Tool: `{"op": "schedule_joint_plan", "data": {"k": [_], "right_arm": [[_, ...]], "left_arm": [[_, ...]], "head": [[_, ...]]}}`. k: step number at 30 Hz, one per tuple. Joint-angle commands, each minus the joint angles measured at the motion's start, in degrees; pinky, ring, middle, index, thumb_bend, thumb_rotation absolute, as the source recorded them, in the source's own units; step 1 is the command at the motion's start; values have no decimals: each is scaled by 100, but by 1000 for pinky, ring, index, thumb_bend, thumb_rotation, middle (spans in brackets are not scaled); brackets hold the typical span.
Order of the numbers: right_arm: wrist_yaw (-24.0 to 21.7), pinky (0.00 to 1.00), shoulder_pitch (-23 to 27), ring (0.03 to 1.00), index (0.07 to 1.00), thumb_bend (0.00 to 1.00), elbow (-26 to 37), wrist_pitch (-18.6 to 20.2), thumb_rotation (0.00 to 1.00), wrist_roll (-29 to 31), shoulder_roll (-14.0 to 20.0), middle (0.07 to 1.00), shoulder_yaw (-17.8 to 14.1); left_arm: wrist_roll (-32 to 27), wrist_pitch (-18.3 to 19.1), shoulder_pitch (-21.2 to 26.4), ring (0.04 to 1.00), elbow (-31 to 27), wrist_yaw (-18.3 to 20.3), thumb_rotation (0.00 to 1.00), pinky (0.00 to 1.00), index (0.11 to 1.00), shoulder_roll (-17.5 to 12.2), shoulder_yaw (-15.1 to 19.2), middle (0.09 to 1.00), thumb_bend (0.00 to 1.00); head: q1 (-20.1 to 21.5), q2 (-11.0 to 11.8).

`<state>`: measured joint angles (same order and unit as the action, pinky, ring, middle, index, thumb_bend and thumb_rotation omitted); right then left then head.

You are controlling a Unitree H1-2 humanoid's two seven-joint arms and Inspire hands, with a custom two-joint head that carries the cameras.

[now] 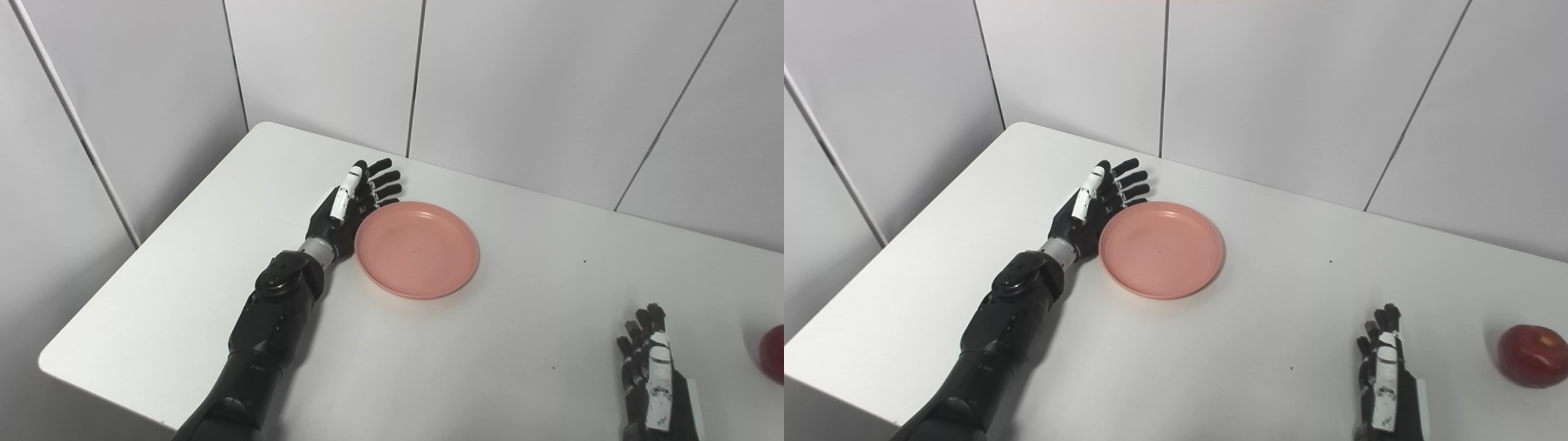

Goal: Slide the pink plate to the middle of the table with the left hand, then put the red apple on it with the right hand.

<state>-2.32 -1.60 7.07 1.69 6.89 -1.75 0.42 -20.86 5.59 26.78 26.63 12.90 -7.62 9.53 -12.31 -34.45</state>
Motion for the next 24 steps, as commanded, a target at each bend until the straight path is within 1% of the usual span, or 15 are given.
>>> {"op": "schedule_joint_plan", "data": {"k": [1,4,9,15,19,21,24], "right_arm": [[15,1000,29,998,1000,212,116,-222,1000,-13,-94,1000,23],[81,1000,34,990,999,217,128,-177,1000,-74,-114,995,28],[136,984,1,980,994,230,174,-183,1000,-195,-141,989,45],[165,978,14,976,991,242,176,-229,1000,-242,-158,985,66],[218,966,10,974,985,233,271,-106,1000,-252,-212,982,86],[228,962,16,977,985,231,273,-103,1000,-264,-234,984,94],[234,961,26,980,987,222,264,-95,1000,-258,-271,986,103]], "left_arm": [[75,333,-266,823,182,-49,1000,801,812,114,-100,827,355],[53,370,-287,822,157,-72,1000,808,811,184,-113,825,361],[48,481,-390,826,-54,-92,1000,808,818,271,-182,830,347],[50,491,-598,829,-279,-142,1000,811,816,416,-246,829,342],[44,539,-734,843,-430,-123,1000,832,831,488,-294,840,358],[36,561,-777,853,-502,-89,1000,844,838,507,-329,849,360],[63,591,-837,847,-637,-86,1000,834,835,524,-411,849,349]], "head": [[43,-10],[69,-28],[149,-102],[263,-173],[370,-226],[433,-250],[531,-271]]}}
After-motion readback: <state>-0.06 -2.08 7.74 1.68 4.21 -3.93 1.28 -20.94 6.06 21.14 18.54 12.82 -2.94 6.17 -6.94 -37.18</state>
